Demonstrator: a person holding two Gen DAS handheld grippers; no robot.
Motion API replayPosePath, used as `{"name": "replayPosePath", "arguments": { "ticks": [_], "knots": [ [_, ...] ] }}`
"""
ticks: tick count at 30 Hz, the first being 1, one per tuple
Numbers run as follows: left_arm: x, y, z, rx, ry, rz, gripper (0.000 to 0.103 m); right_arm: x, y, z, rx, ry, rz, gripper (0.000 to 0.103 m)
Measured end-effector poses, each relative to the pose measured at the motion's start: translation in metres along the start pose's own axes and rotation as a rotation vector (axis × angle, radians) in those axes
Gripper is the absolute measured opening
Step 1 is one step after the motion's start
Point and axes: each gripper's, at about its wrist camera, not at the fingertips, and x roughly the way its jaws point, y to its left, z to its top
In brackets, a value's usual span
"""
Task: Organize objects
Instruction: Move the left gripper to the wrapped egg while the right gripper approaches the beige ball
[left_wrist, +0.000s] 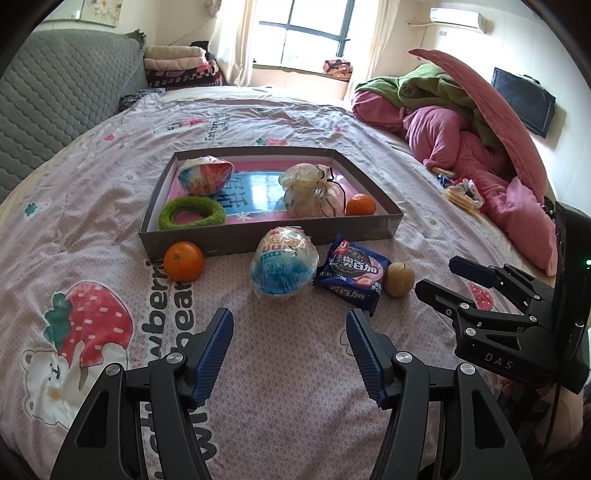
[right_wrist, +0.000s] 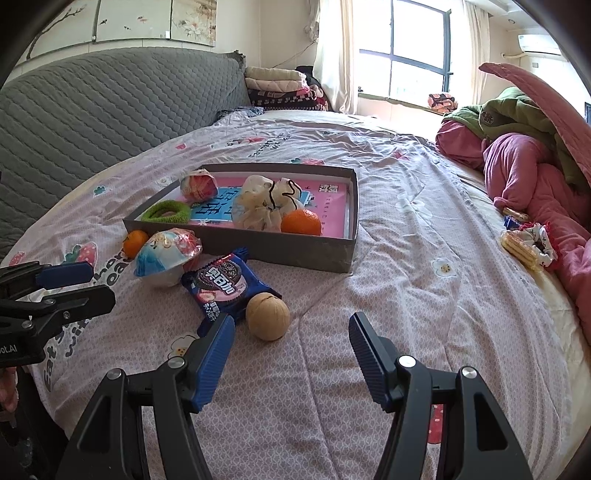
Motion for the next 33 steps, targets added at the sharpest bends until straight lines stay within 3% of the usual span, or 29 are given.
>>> {"name": "replayPosePath", "arguments": {
  "ticks": [33],
  "knots": [
    [0.037,0.002,0.003,0.012,-0.001,0.01,0.065,0.028,0.005,-0.003,-0.026,0.082,0.027,0.064]
  ]
}}
